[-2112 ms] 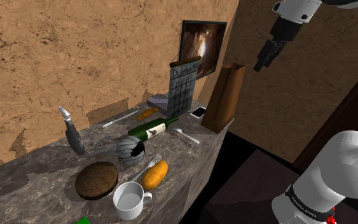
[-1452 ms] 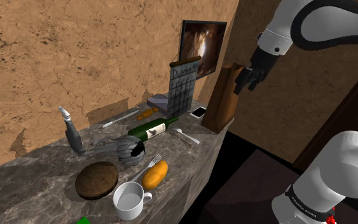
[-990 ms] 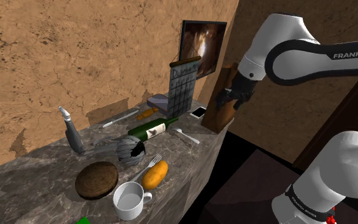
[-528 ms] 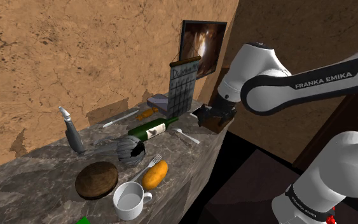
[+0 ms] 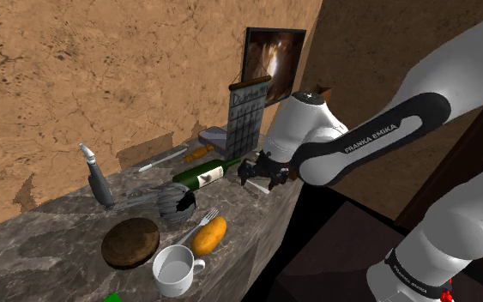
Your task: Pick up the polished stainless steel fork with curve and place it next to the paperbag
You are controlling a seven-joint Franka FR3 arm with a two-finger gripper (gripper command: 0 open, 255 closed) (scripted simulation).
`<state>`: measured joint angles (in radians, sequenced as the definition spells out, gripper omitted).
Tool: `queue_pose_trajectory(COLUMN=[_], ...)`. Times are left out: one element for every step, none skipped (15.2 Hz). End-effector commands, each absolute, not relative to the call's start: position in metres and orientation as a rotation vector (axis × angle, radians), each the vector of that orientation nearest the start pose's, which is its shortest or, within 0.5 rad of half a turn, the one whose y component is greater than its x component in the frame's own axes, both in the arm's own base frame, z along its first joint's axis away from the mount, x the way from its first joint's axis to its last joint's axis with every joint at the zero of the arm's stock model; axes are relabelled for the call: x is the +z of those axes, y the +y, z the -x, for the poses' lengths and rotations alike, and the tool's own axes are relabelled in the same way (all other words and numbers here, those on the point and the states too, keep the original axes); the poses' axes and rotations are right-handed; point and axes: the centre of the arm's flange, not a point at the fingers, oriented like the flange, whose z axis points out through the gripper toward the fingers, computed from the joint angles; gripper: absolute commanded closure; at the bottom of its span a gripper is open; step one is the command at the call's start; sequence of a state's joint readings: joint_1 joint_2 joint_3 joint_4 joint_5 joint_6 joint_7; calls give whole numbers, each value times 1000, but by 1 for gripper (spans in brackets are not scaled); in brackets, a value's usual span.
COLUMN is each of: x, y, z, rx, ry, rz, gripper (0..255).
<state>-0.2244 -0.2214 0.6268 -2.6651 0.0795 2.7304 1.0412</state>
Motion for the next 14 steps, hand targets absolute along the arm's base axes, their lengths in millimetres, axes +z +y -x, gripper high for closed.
queue_pose_trajectory(x=[303,293,283,274,264,255,246,236,227,218,209,203,198,193], y=[174,180,186,192,198,203,209,214,220,225,230,233,233,233], z=[-416,-423,-429,-436,-443,-450,-457,-465,-472,-480,-488,-493,-494,-496], rx=[-376,-378,-379,-381,-382,-384,-385,-386,-388,-389,-390,-390,-390,-390], ry=[1114,1147,1180,1213,1246,1278,1310,1342,1373,1404,1435,1453,1453,1453], rz=[2794,2776,2757,2738,2719,2699,2679,2659,2638,2617,2595,2582,2582,2582], gripper=[0,0,0,0,0,0,0,0,0,0,0,0,0,0])
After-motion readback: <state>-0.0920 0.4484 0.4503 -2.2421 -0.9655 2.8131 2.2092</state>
